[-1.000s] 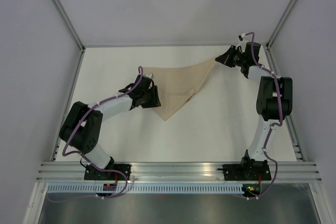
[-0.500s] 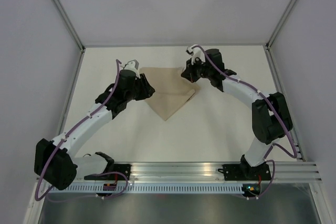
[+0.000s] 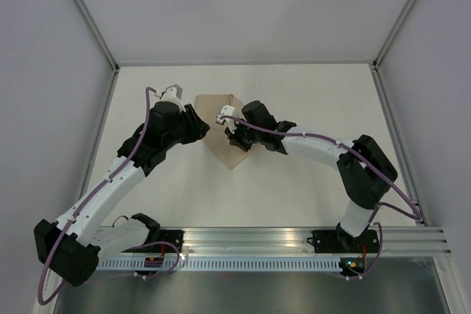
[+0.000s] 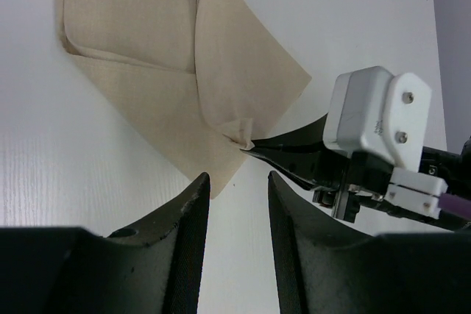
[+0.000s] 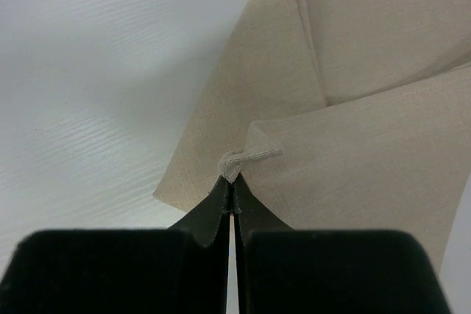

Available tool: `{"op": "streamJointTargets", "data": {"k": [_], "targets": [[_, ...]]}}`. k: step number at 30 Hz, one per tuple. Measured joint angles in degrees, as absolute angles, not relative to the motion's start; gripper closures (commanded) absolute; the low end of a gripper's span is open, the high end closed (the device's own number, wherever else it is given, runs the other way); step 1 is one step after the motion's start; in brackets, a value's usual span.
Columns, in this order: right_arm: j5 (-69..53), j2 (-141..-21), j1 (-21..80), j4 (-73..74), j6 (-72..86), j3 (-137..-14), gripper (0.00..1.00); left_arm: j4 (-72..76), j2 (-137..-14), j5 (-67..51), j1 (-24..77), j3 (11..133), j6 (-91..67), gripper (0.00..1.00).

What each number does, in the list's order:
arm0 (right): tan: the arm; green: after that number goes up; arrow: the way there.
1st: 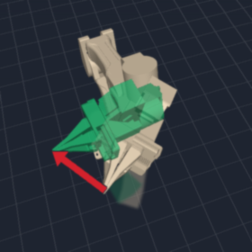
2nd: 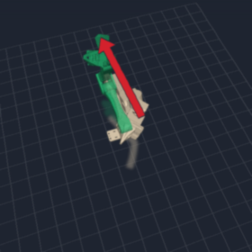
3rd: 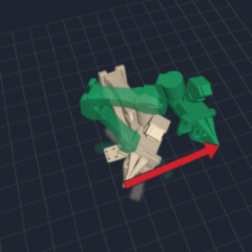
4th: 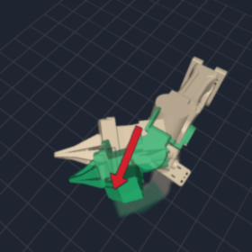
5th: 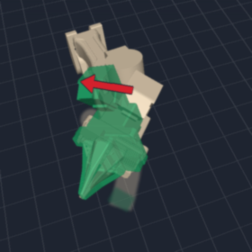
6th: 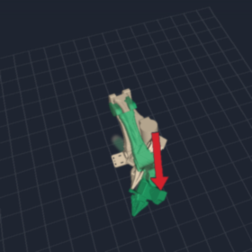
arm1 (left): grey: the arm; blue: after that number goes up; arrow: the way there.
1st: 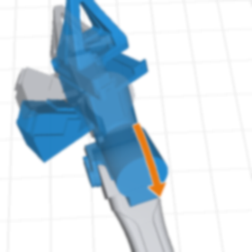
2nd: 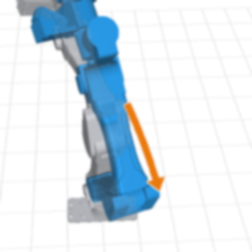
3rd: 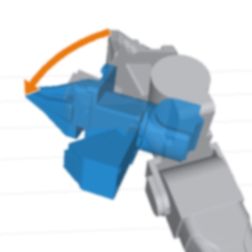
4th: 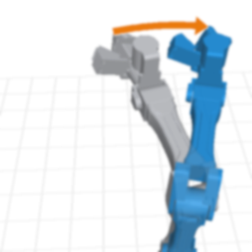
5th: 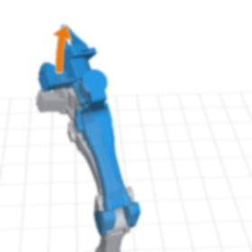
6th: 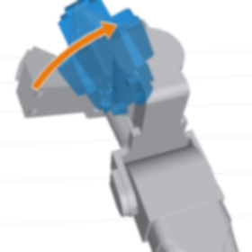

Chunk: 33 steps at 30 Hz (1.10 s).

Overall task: Fold the napkin, place the utensils inside, and roll it up
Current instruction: Fold the napkin

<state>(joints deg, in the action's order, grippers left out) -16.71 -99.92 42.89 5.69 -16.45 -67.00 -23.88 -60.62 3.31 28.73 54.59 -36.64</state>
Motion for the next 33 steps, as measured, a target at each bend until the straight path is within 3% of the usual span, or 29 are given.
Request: {"op": "streamJointTargets", "data": {"k": [10,16,20,33], "targets": [[-13.8,-102.1,46.1,6.1,-19.6,-65.7,0.98,-25.0,-59.8,4.1,28.7,54.6,-36.8,0.58],[-13.5,-104.2,47.3,6.5,-20.0,-64.9,0.93,-25.3,-59.8,4.2,28.7,54.6,-36.8,0.57],[-13.6,-105.0,47.4,6.9,-19.9,-64.9,0.8,-25.3,-59.8,4.2,28.7,54.6,-36.8,0.57],[-18.6,-105.1,47.4,11.6,-19.7,-65.2,0.54,-25.3,-58.3,4.2,28.7,54.6,-36.8,0.54]]}}
